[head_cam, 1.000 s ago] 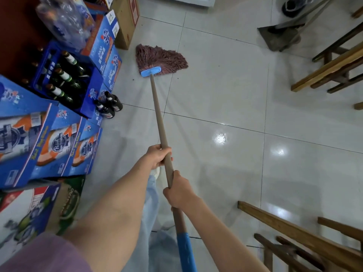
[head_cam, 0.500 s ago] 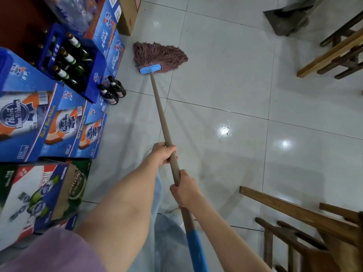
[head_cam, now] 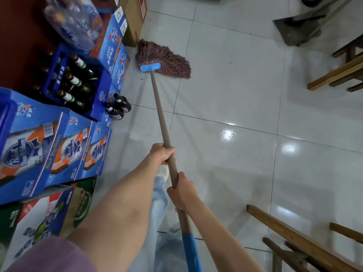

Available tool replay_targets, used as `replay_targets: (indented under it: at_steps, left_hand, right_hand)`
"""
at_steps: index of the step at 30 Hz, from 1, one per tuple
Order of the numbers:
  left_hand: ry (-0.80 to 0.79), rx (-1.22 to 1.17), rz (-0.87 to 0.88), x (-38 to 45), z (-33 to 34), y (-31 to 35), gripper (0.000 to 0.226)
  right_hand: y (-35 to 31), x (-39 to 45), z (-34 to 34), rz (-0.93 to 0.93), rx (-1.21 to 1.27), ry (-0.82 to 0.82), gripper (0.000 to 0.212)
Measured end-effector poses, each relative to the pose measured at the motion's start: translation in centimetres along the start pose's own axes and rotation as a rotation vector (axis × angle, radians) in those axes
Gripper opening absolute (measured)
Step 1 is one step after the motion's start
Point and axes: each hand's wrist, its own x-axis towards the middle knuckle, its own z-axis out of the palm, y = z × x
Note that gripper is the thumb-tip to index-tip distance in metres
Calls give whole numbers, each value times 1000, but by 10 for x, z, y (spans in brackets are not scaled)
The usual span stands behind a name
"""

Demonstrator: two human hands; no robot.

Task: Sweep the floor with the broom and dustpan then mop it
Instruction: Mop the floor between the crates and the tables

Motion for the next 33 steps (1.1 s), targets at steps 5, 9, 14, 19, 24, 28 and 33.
replay_targets:
  at_steps: [5, 9, 14, 19, 24, 28, 33]
  left_hand:
    - [0, 35, -29, 9, -9, 21, 6]
    - [-4, 41, -47, 13, -9, 19, 7]
    - [9, 58, -44, 17, -7, 13, 8]
    - [16, 44, -36, 18, -7, 10, 11]
    - [21, 18, -16, 14, -10, 11, 15]
    - [1, -7, 5, 11, -10, 11, 29]
    - [-63, 65, 78, 10, -8, 21, 88]
  right_hand:
    - [-22, 14, -10, 22, 6, -51, 22]
    - [-22, 17, -10, 8, 6, -68, 17]
    - [-18, 19, -8, 17, 15, -71, 17]
    - [-15, 19, -6, -3, 25, -61, 15]
    - [-12, 18, -7, -26, 62, -58, 16]
    - [-10, 14, -10, -17, 248, -93, 15]
    - [-7, 17, -18, -23, 400, -67, 32]
